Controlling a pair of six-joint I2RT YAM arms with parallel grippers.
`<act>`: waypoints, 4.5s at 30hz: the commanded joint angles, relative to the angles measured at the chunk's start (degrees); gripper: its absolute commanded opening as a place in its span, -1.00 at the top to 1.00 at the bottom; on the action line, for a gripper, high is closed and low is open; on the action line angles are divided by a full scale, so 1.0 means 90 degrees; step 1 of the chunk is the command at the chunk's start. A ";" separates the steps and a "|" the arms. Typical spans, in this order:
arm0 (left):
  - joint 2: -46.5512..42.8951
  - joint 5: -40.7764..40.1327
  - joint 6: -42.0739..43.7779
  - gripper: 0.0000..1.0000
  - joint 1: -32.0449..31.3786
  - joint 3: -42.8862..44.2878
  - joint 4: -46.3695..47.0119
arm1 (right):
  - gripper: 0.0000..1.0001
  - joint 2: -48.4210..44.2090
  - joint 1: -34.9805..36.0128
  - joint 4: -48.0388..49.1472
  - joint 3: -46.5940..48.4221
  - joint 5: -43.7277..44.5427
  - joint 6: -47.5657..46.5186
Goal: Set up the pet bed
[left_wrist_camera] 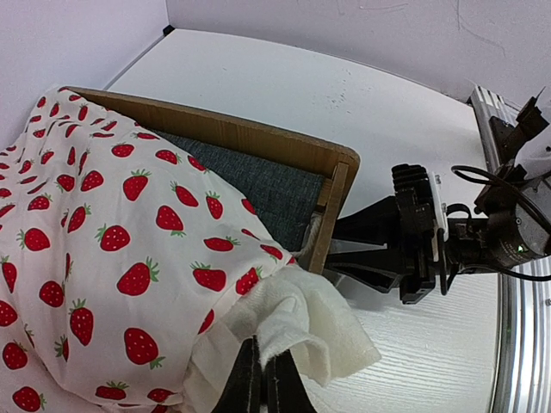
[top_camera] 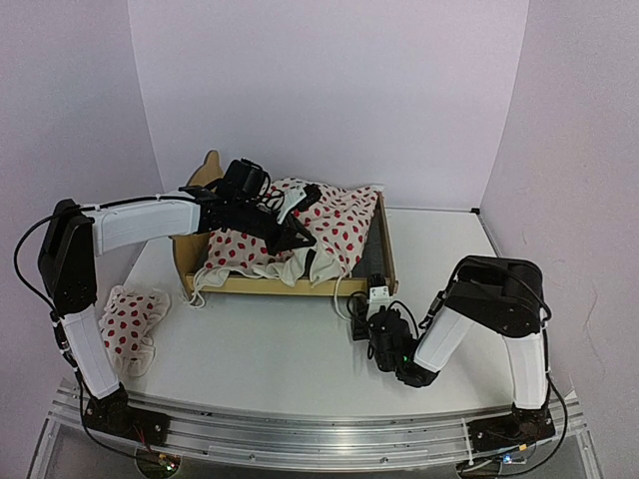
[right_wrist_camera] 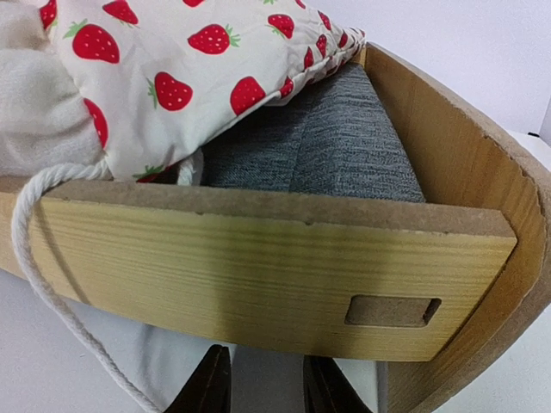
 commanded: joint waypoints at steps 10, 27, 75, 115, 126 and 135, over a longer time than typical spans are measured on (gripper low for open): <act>-0.0099 -0.0022 0.0085 1.00 0.0019 0.0119 0.0161 | 1.00 0.0139 -0.0236 0.1048 0.0272 -0.0170 0.0502; 0.0144 0.0211 0.0019 1.00 -0.0075 -0.0152 0.0612 | 1.00 -0.0578 -0.0046 0.0988 -0.1009 -0.0354 0.0930; 0.0204 -0.0004 -0.0005 1.00 -0.0142 -0.0415 0.1095 | 0.26 0.0434 -0.0225 -0.1777 0.0649 0.0003 0.0411; 0.1011 0.1540 -0.0449 1.00 -0.0412 0.0253 0.2025 | 1.00 -0.5415 -0.0350 -0.8855 -0.0893 -0.2833 0.1607; 0.0956 0.1723 0.1812 0.09 -0.0333 0.0725 -0.0420 | 1.00 -0.6715 -0.0351 -1.0896 -0.0243 -0.2521 0.2008; 0.1216 0.1900 0.2119 -0.39 -0.0656 0.1554 -0.0600 | 1.00 -0.6936 -0.0350 -1.1258 0.0377 -0.3059 0.1608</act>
